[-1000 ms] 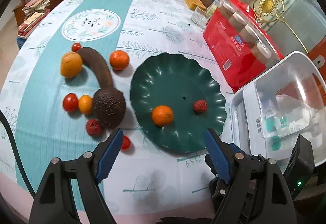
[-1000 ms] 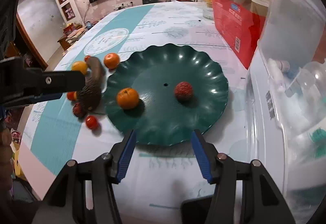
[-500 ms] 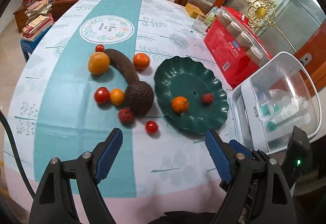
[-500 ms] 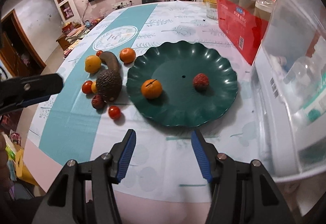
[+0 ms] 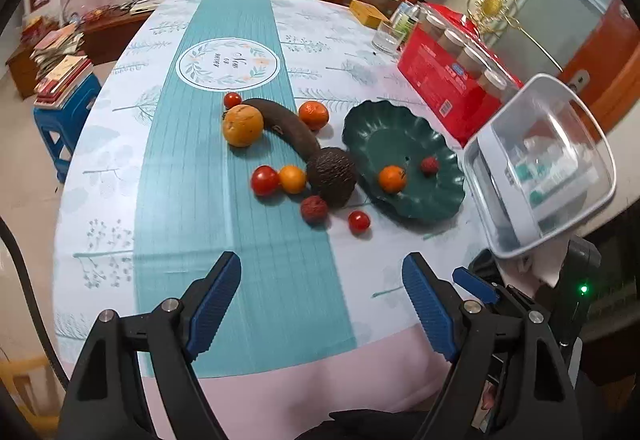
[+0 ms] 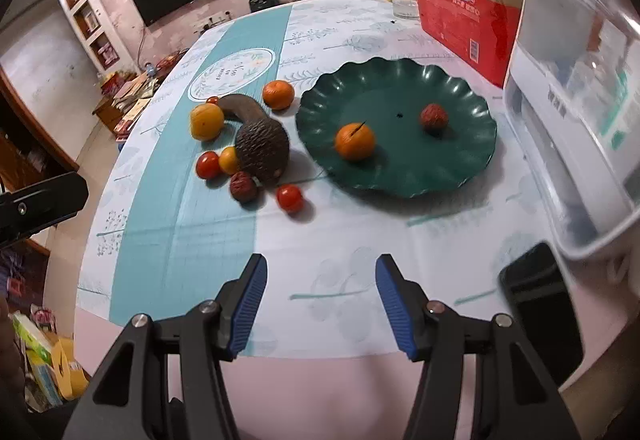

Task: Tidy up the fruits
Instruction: 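Withdraw both tools from the plate back toward the fruits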

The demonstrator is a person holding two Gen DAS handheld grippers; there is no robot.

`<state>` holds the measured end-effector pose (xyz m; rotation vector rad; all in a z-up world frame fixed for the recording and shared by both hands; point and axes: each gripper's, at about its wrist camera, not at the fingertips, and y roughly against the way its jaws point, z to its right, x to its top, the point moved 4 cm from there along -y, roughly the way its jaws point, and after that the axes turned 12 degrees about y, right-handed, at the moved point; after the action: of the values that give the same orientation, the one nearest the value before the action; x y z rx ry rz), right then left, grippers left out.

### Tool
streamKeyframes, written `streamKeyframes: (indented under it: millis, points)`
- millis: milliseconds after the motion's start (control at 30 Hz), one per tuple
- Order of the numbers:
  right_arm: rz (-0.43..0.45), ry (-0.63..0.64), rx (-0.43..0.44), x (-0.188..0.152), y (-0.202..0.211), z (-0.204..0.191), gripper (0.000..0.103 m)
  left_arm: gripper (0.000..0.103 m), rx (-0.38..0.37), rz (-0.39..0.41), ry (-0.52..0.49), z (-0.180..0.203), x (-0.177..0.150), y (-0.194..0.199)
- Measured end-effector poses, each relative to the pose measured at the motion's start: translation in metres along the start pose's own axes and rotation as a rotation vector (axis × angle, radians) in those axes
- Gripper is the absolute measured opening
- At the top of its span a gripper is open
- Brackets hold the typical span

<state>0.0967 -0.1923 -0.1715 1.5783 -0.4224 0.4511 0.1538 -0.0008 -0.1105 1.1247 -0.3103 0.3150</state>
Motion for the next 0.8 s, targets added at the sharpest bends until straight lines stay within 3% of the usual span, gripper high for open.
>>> streamKeyframes:
  millis: [333,800]
  points:
    - [0.017,-0.109,-0.049,-0.022,0.0,-0.039,0.057,0.082,0.055,-0.113,-0.124,-0.037,0.012,0.005]
    - [0.037,-0.139,-0.122,-0.014,-0.019,-0.046,0.057,0.082,0.185,-0.189,-0.114,-0.056,0.081,-0.027]
